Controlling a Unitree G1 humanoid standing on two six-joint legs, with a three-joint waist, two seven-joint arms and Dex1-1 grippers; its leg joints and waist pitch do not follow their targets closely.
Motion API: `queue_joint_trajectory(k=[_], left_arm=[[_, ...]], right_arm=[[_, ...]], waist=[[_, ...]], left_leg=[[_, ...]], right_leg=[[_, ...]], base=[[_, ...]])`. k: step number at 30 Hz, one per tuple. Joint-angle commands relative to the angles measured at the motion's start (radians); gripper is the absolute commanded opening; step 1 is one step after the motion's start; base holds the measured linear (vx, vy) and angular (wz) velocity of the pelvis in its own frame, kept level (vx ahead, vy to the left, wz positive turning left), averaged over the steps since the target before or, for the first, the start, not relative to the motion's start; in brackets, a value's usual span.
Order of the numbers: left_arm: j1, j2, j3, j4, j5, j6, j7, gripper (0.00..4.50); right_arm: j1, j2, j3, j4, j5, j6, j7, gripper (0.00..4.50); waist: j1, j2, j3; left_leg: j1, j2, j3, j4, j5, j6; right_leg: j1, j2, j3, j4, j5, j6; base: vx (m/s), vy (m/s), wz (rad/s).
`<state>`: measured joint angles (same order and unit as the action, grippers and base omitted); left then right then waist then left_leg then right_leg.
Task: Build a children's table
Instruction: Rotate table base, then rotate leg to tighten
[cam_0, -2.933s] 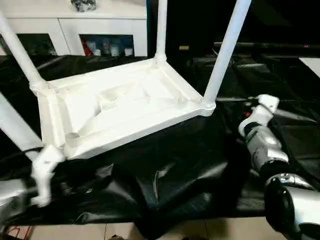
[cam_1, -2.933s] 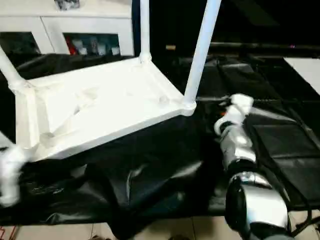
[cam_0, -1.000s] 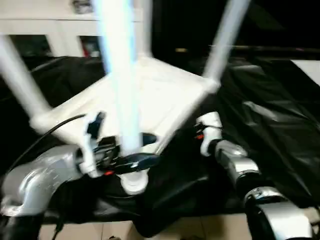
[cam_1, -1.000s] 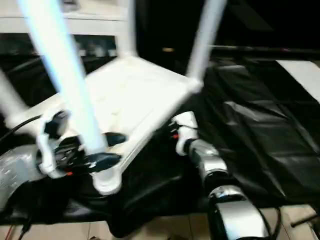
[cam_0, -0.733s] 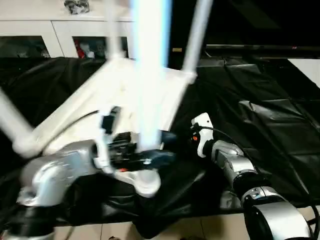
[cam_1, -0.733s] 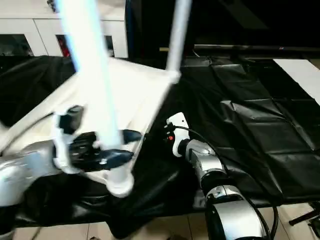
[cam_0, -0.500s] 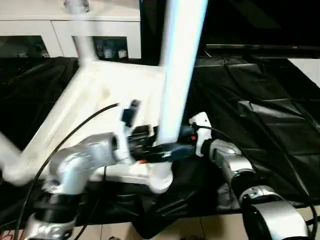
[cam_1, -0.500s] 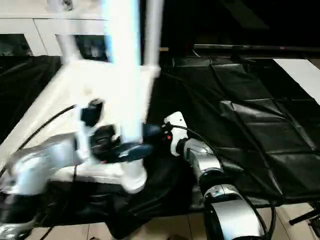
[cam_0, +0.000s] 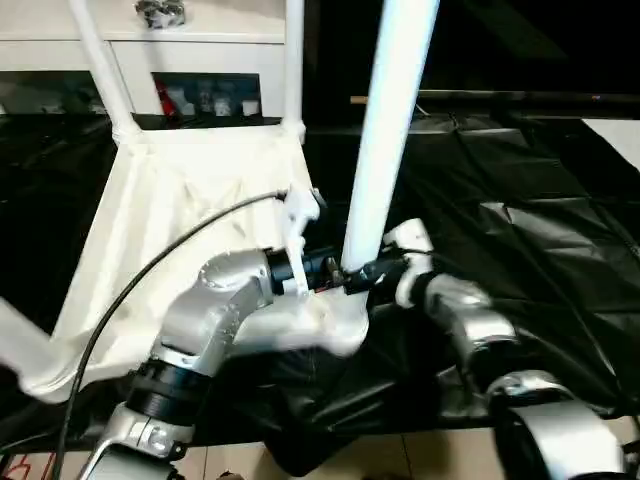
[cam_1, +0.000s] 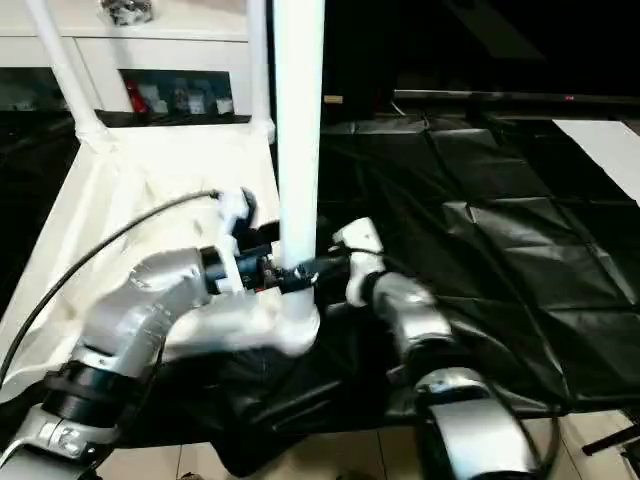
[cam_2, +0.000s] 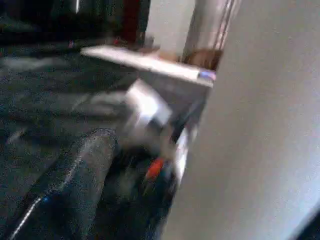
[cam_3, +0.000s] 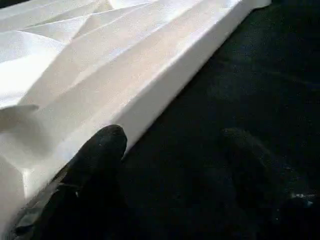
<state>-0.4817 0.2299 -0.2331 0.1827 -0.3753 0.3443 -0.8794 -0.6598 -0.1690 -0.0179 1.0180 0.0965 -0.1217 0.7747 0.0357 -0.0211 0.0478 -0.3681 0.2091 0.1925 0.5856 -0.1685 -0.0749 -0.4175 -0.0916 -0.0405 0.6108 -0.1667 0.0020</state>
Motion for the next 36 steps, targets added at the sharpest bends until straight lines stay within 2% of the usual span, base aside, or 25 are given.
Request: queue_joint_trajectory(k=[1, 2, 3, 4, 5, 6, 9, 10, 12, 16, 18, 19, 22, 27, 28, 31, 36], left_arm=[[-0.004, 0.019, -0.011, 0.026, 0.027, -0.021, -0.039, 4.49], [0.003, 0.035, -0.022, 0.034, 0.036, -0.036, -0.065, 4.49], [0.013, 0.056, -0.037, 0.041, 0.045, -0.052, -0.099, 4.49], [0.025, 0.097, -0.071, 0.070, 0.082, -0.080, -0.141, 4.49], [0.025, 0.097, -0.071, 0.070, 0.082, -0.080, -0.141, 4.49], [0.026, 0.120, -0.091, 0.101, 0.114, -0.114, -0.164, 4.49], [0.018, 0.150, -0.104, 0.143, 0.143, -0.160, -0.205, 4.49], [0.012, 0.170, -0.106, 0.157, 0.149, -0.162, -0.224, 4.33], [0.007, 0.193, -0.112, 0.164, 0.160, -0.166, -0.245, 4.16], [0.005, 0.221, -0.129, 0.184, 0.192, -0.182, -0.256, 3.94], [-0.001, 0.234, -0.134, 0.214, 0.214, -0.197, -0.257, 3.65], [-0.006, 0.239, -0.131, 0.235, 0.225, -0.202, -0.268, 3.55], [-0.008, 0.245, -0.127, 0.242, 0.228, -0.199, -0.273, 3.31], [0.002, 0.265, -0.129, 0.234, 0.219, -0.172, -0.314, 2.86], [0.004, 0.268, -0.131, 0.234, 0.220, -0.171, -0.319, 2.75], [0.014, 0.278, -0.136, 0.231, 0.215, -0.154, -0.352, 2.57], [0.024, 0.295, -0.133, 0.214, 0.204, -0.140, -0.383, 2.24]], right_arm=[[0.018, -0.022, -0.016, -0.036, 0.018, -0.002, 0.030, 3.49], [0.031, -0.037, -0.012, -0.056, 0.020, 0.004, 0.056, 3.49], [0.049, -0.056, -0.005, -0.081, 0.021, 0.013, 0.091, 3.49], [0.082, -0.088, 0.011, -0.129, 0.020, 0.031, 0.150, 3.49], [0.082, -0.088, 0.011, -0.129, 0.020, 0.031, 0.150, 3.49], [0.102, -0.108, 0.024, -0.162, 0.017, 0.043, 0.183, 3.49], [0.137, -0.146, 0.051, -0.230, 0.014, 0.066, 0.239, 3.49], [0.158, -0.169, 0.067, -0.276, 0.015, 0.082, 0.276, 3.49], [0.178, -0.192, 0.081, -0.319, 0.015, 0.095, 0.310, 3.49], [0.206, -0.216, 0.092, -0.388, 0.022, 0.134, 0.342, 3.49], [0.224, -0.232, 0.098, -0.442, 0.038, 0.166, 0.374, 3.49], [0.236, -0.243, 0.102, -0.478, 0.047, 0.188, 0.389, 3.49], [0.245, -0.253, 0.105, -0.505, 0.058, 0.210, 0.406, 3.49], [0.278, -0.289, 0.126, -0.604, 0.094, 0.286, 0.479, 3.49], [0.281, -0.293, 0.128, -0.614, 0.096, 0.297, 0.485, 3.49], [0.293, -0.312, 0.135, -0.657, 0.107, 0.347, 0.507, 3.49], [0.301, -0.334, 0.138, -0.681, 0.113, 0.368, 0.514, 3.49]], waist=[[0.006, 0.005, -0.061], [0.007, 0.015, -0.063], [0.007, 0.012, -0.061], [0.005, 0.016, -0.062], [0.007, 0.012, -0.062], [0.007, 0.012, -0.064], [0.010, 0.015, -0.065], [0.016, 0.019, -0.064], [0.020, 0.019, -0.062], [0.025, 0.019, -0.058], [0.030, 0.023, -0.057], [0.030, 0.021, -0.056], [0.030, 0.020, -0.056], [0.031, 0.018, -0.056], [0.030, 0.018, -0.056], [0.031, 0.019, -0.057], [0.031, 0.021, -0.057]], left_leg=[[0.010, 0.010, -0.005, -0.069, -0.327, 0.014], [0.010, 0.010, -0.007, -0.069, -0.323, 0.012], [0.010, 0.010, -0.006, -0.070, -0.330, 0.015], [0.009, 0.010, -0.007, -0.070, -0.335, 0.017], [0.008, 0.009, -0.007, -0.071, -0.336, 0.024], [0.006, 0.009, -0.006, -0.068, -0.314, 0.030], [0.004, 0.011, -0.004, -0.066, -0.289, 0.033], [0.008, 0.013, -0.002, -0.066, -0.296, 0.036], [0.007, 0.014, -0.003, -0.068, -0.296, 0.037], [0.012, 0.015, -0.002, -0.069, -0.323, 0.027], [0.014, 0.014, -0.004, -0.071, -0.346, 0.017], [0.013, 0.014, -0.004, -0.072, -0.348, 0.017], [0.010, 0.014, -0.007, -0.074, -0.350, 0.012], [0.011, 0.013, -0.007, -0.073, -0.347, 0.016], [0.007, 0.014, -0.008, -0.074, -0.337, 0.018], [0.011, 0.014, -0.007, -0.073, -0.333, 0.016], [0.010, 0.015, -0.006, -0.073, -0.325, 0.014]], right_leg=[[0.048, -0.026, 0.022, -0.081, -0.311, -0.190], [0.048, -0.027, 0.022, -0.078, -0.297, -0.199], [0.047, -0.025, 0.022, -0.083, -0.294, -0.198], [0.049, -0.024, 0.022, -0.080, -0.277, -0.203], [0.052, -0.022, 0.020, -0.083, -0.275, -0.197], [0.053, -0.023, 0.021, -0.075, -0.247, -0.205], [0.055, -0.026, 0.021, -0.072, -0.223, -0.223], [0.054, -0.024, 0.021, -0.076, -0.232, -0.220], [0.054, -0.025, 0.020, -0.073, -0.235, -0.225], [0.048, -0.027, 0.023, -0.079, -0.293, -0.218], [0.046, -0.028, 0.024, -0.083, -0.339, -0.195], [0.045, -0.028, 0.024, -0.085, -0.343, -0.191], [0.047, -0.030, 0.023, -0.084, -0.358, -0.184], [0.047, -0.029, 0.024, -0.086, -0.364, -0.179], [0.049, -0.028, 0.023, -0.085, -0.354, -0.182], [0.046, -0.028, 0.024, -0.084, -0.338, -0.192], [0.047, -0.029, 0.024, -0.080, -0.311, -0.205]], base=[[0.000, 0.000, 0.00], [0.000, 0.000, 0.00], [0.000, 0.000, 0.00], [0.000, 0.000, 0.00], [0.000, 0.000, 0.00], [0.000, 0.000, 0.00], [0.000, 0.000, 0.00], [0.000, 0.000, 0.00], [0.000, 0.000, 0.00], [0.000, 0.000, 0.00], [0.000, 0.000, 0.00], [0.000, 0.000, 0.00], [0.000, 0.000, 0.00], [0.000, 0.000, 0.00], [0.000, 0.000, 0.00], [0.000, 0.000, 0.00], [0.000, 0.000, 0.00]])
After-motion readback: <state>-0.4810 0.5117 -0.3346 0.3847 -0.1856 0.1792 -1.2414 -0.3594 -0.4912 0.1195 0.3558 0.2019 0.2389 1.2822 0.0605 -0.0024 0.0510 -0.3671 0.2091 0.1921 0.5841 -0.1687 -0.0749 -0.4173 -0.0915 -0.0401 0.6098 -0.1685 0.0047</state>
